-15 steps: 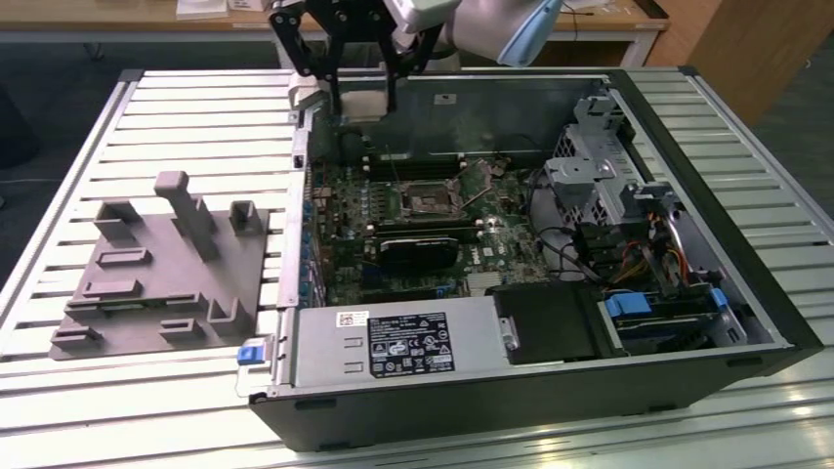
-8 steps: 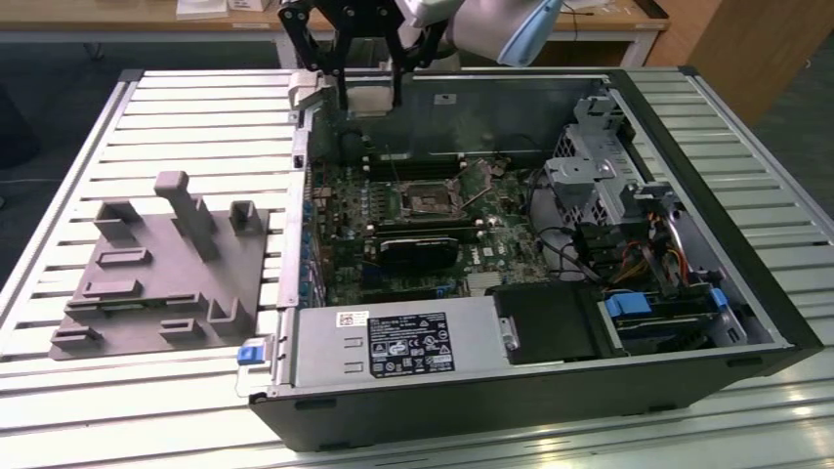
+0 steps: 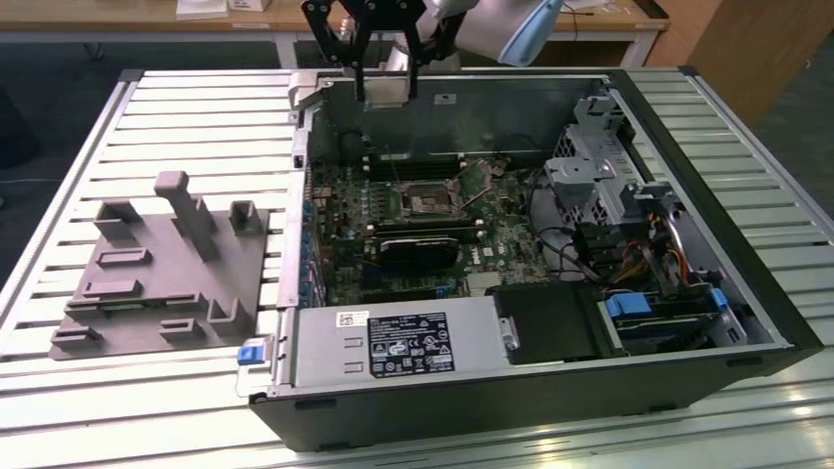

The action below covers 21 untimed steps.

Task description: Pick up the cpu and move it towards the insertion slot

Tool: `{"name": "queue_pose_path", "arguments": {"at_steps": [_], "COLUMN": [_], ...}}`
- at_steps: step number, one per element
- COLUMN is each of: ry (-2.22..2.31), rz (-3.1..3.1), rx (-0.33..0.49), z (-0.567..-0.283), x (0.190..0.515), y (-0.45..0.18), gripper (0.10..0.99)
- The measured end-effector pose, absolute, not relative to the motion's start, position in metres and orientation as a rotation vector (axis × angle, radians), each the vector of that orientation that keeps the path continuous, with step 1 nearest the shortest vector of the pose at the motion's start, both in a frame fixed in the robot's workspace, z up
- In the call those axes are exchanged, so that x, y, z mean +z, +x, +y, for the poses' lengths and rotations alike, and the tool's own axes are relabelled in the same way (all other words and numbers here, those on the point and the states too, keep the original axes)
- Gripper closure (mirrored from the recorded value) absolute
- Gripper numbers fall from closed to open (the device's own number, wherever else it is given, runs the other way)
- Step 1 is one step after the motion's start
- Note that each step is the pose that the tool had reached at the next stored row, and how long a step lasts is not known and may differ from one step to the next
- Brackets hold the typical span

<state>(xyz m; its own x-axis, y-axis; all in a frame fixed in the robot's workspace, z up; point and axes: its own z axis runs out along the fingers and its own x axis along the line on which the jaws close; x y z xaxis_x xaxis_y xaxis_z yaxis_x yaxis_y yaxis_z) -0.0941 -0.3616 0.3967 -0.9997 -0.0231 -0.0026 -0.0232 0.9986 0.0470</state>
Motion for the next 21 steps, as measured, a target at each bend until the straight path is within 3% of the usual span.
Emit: {"name": "queue_pose_path", "arguments": {"at_steps": [21], "ry": [-0.036], "rz": [3.138], "rx": [0.074], "z": [-0.345], "x": [0.396], "y": [-0.062], "gripper": [0.545]}}
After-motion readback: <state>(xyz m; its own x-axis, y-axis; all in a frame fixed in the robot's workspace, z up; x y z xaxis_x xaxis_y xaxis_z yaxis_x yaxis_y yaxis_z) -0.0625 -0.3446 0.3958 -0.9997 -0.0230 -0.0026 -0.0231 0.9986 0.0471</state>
